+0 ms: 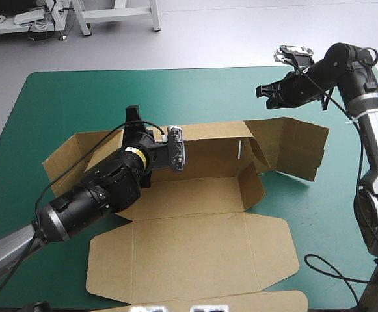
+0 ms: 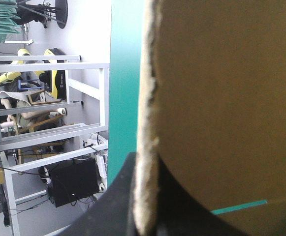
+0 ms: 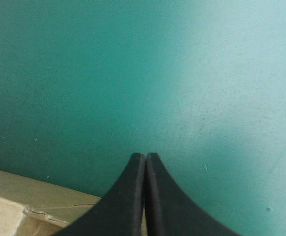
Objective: Fold the box
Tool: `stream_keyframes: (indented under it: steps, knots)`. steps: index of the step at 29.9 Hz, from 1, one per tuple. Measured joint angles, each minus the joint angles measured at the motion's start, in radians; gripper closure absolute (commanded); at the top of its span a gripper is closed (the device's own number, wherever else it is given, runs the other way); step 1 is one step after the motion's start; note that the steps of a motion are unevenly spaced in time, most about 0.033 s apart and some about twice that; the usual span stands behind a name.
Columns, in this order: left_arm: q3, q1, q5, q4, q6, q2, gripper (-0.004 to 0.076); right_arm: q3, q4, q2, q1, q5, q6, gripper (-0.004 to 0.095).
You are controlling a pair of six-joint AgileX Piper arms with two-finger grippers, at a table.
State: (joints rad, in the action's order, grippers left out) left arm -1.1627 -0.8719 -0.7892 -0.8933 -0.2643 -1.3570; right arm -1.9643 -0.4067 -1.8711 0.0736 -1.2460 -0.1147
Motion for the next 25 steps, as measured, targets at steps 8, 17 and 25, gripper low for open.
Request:
stream_keyframes:
  steps: [8,17,25]
  knots:
    - [0.104,-0.006,0.024,-0.096,0.107,0.000,0.0733,0.000,0.000,-0.025,0.000,0.006,0.000,0.0924]
    - [0.140,-0.008,0.052,-0.176,0.191,0.000,0.0733,0.000,0.000,-0.079,0.003,0.010,0.000,0.0924]
    - [0.142,-0.008,0.053,-0.181,0.208,0.000,0.0733,0.044,0.007,-0.079,0.046,0.011,-0.006,0.0925]
